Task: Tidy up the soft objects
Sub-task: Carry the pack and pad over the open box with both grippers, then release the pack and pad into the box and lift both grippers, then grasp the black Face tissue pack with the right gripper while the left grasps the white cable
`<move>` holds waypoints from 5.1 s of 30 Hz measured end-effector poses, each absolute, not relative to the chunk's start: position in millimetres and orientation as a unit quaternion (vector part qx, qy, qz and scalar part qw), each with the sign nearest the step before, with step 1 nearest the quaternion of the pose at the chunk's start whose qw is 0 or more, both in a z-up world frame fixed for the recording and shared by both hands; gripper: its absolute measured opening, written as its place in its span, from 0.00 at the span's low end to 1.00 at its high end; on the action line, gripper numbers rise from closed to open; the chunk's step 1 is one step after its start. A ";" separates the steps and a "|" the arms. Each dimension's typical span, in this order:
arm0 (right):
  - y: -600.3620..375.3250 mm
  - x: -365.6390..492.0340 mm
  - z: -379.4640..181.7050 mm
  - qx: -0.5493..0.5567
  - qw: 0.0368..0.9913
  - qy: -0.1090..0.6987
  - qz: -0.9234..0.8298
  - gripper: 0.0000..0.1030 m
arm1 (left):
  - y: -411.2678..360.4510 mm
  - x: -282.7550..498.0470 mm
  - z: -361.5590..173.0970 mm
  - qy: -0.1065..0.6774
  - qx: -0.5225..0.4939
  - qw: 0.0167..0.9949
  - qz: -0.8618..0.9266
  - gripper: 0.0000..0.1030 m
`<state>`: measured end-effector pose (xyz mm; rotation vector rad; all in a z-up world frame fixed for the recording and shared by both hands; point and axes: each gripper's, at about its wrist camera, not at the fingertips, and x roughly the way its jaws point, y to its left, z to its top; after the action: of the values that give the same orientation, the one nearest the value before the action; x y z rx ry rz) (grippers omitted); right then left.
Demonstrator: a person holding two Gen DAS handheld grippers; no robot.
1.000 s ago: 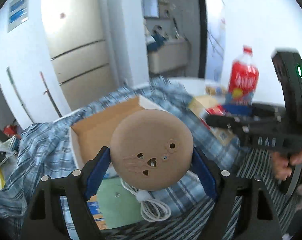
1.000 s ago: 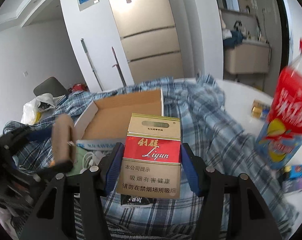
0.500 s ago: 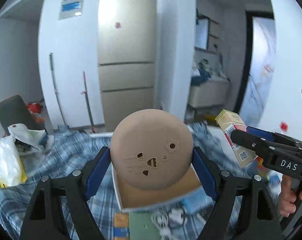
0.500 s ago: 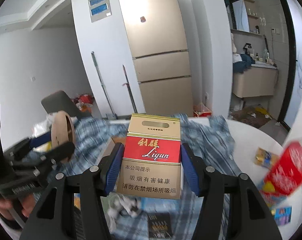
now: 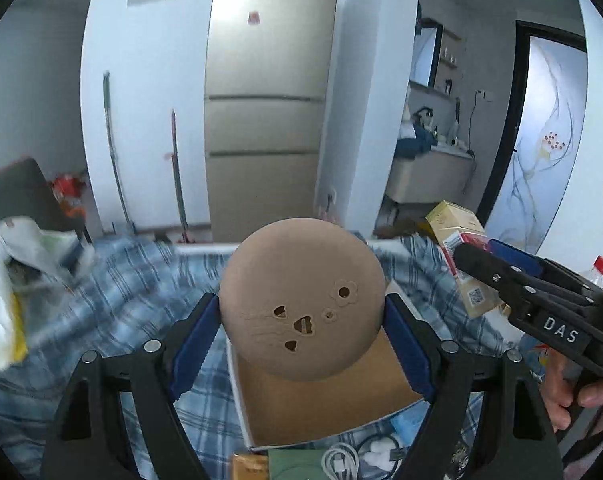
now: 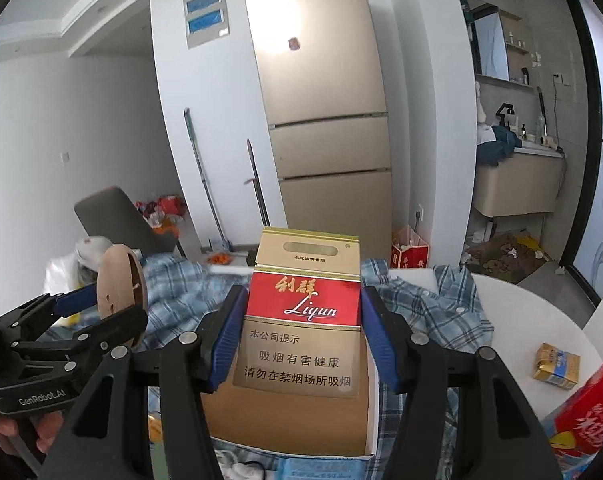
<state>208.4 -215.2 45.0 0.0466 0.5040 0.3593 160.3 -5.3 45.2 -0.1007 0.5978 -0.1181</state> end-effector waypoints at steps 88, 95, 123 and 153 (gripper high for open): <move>-258.2 95.1 -0.7 0.006 0.942 0.310 0.129 0.79 | 2.3 -0.5 37.3 0.205 -0.038 0.978 -0.018 1.00; -262.1 86.6 -24.1 0.006 0.945 0.303 0.124 0.79 | -1.9 -10.5 11.1 0.216 -0.054 0.974 -0.030 1.00; -231.1 123.5 -93.0 -0.033 0.877 0.451 0.161 0.61 | -8.4 15.6 -29.1 0.264 -0.039 0.963 -0.034 1.00; -248.5 116.7 -85.0 0.018 0.888 0.425 0.173 0.44 | -59.2 85.2 -77.7 0.466 -0.060 0.880 -0.073 0.38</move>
<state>116.7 -248.5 -85.0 0.0370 0.8830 0.3599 85.2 -59.2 -77.7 -0.1249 0.9706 -0.1524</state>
